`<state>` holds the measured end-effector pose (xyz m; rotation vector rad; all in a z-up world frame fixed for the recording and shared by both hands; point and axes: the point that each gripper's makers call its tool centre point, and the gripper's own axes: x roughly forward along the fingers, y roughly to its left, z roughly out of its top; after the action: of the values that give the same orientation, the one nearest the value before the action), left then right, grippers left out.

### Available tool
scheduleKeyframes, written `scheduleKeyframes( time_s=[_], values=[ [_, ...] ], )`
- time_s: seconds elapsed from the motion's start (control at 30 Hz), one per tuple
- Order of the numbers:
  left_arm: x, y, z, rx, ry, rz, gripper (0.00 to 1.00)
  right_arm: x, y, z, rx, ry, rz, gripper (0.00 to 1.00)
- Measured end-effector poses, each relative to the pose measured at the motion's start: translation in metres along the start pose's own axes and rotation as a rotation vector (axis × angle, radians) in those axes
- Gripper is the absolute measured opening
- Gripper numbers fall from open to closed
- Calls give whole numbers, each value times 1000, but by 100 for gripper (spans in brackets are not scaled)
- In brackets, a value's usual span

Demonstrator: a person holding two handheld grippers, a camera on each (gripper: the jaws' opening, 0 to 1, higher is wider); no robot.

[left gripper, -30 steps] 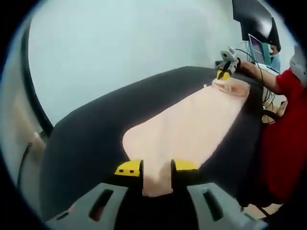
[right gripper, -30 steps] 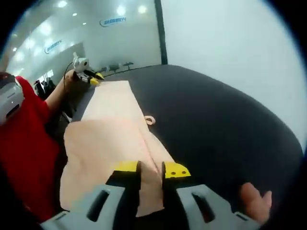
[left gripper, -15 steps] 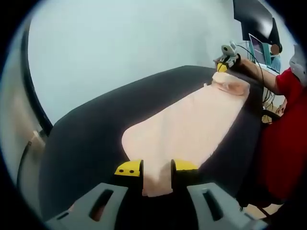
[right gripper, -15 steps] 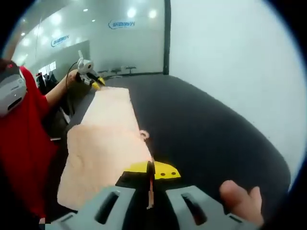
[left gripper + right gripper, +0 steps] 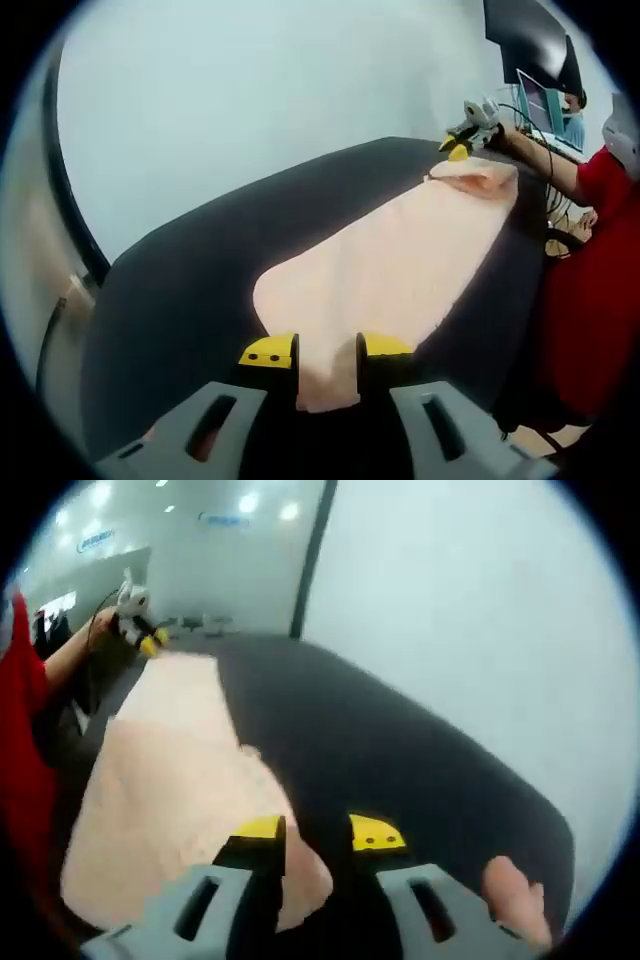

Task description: Fold the towel on the table until its edges align and the towel forms a compact rectangular stack.

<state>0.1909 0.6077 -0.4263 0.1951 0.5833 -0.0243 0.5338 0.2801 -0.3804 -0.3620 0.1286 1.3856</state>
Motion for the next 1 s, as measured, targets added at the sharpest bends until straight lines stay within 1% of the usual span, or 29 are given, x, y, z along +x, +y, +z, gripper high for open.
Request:
scheduleKeyframes(
  time_s=[0.03,0.07,0.1,0.13,0.17,0.2,0.23,0.27,0.33,0.37,0.4,0.43,0.47,0.5,0.53,0.57,0.6,0.63,0.67,0.73,0.77,0.8,0.83,0.87,0.9,0.93,0.97,1.0],
  values=[
    [1,0,0,0,1,0,19,-12,15,12,-35,-46,4,13],
    [1,-1,-1,1,3,-2,19,-22,39,22,-64,-84,40,9],
    [2,-1,-2,2,7,-4,19,-31,64,25,-100,-96,84,10],
    [3,-2,-2,2,9,-5,19,-37,86,29,-97,-112,103,10],
    [4,-2,-3,2,10,-5,19,-41,109,30,-113,-126,131,10],
    [5,-2,-3,0,10,-7,19,-40,129,29,-143,-121,145,10],
    [6,-3,-3,-1,10,-9,19,-37,147,27,-185,-123,139,10],
    [7,-4,-3,1,11,-10,19,-34,159,20,-270,-88,123,10],
    [8,-6,0,5,9,-10,19,-24,174,13,-368,-68,83,10],
    [7,-6,3,12,7,-7,19,-18,176,4,-426,-29,74,10],
    [6,-7,7,36,0,-2,19,-12,171,-4,-460,-2,48,10],
    [4,-11,14,52,-14,-7,19,-9,164,-14,-507,47,18,11],
    [3,-16,20,59,-27,-19,19,-7,164,-25,-538,92,36,15],
    [0,-21,25,66,-38,-27,20,-5,166,-31,-529,111,51,19],
    [-1,-22,28,74,-43,-29,20,-5,169,-34,-534,107,71,23],
    [-2,-23,31,80,-48,-28,20,-4,173,-39,-552,121,84,23],
    [-4,-23,34,83,-50,-26,20,-4,167,-41,-598,133,54,19],
    [-4,-23,35,85,-52,-24,20,-4,156,-39,-688,145,1,10],
    [-4,-22,35,84,-53,-21,20,-5,146,-35,-722,151,-47,4],
    [-4,-23,35,84,-51,-20,20,-8,146,-29,-678,126,-27,4],
    [-4,-23,34,83,-47,-21,20,-11,144,-24,-649,114,-37,4],
    [-3,-22,33,83,-44,-21,20,-15,144,-18,-619,96,-36,4],
    [-3,-20,32,80,-42,-19,20,-20,147,-6,-569,51,-24,4],
    [-3,-20,31,79,-41,-19,20,-23,148,-1,-544,35,-11,3],
    [-3,-21,31,81,-41,-19,20,-31,147,9,-497,5,2,3],
    [-3,-21,31,82,-42,-19,20,-38,147,13,-453,-5,18,3],
    [-4,-20,32,81,-44,-18,20,-43,153,11,-428,8,62,3],
    [-4,-19,32,80,-47,-17,20,-47,151,11,-433,13,50,3]
  ],
)
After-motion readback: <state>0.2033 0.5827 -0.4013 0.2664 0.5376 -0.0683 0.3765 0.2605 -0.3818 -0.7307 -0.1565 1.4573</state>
